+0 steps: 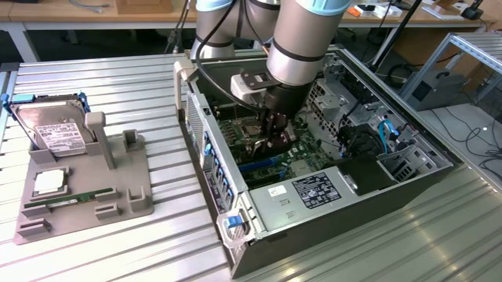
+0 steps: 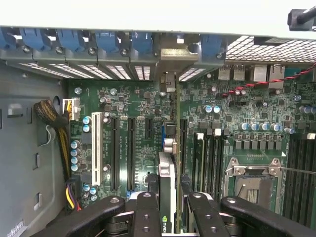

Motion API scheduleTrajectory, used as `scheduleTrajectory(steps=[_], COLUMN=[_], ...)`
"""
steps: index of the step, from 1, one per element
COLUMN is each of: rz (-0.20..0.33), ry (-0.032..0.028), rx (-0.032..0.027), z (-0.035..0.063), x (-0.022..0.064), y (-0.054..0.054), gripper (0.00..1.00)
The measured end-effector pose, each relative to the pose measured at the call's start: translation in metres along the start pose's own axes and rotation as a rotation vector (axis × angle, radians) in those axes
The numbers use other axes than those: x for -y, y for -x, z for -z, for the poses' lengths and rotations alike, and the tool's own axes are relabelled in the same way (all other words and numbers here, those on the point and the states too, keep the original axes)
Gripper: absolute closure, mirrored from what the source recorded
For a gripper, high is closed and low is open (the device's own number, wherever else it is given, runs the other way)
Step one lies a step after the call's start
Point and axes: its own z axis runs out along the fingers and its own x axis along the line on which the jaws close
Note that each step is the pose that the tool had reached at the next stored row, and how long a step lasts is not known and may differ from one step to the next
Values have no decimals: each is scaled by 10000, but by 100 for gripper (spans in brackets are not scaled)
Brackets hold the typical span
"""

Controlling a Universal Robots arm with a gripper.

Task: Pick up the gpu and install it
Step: 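Insert the gpu into the slot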

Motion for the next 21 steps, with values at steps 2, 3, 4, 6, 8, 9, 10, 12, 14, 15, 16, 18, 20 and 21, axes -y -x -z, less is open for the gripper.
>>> scheduleTrajectory(steps=[2, 3, 4, 6, 8, 9, 10, 12, 14, 15, 16, 18, 20, 21], rz=[1, 1, -4, -40, -144, -167, -168, -170, -169, -169, -168, -168, -169, -168], ry=[0, 0, -1, -1, -5, -5, -5, -6, -7, -6, -6, -5, -7, -6], rx=[0, 0, 1, -1, -3, -5, -6, -4, -3, -3, -5, -6, -5, -6], z=[-4, -9, -13, -20, -29, -31, -31, -36, -43, -49, -51, -55, -61, -62], x=[-4, -5, -6, -6, -6, -6, -6, -9, -25, -31, -30, -31, -31, -31], y=[-1, -2, -2, -2, -3, -3, -3, -3, -3, -2, -2, -3, -3, -4], gripper=[73, 73, 73, 73, 73, 73, 73, 73, 73, 73, 73, 73, 73, 73])
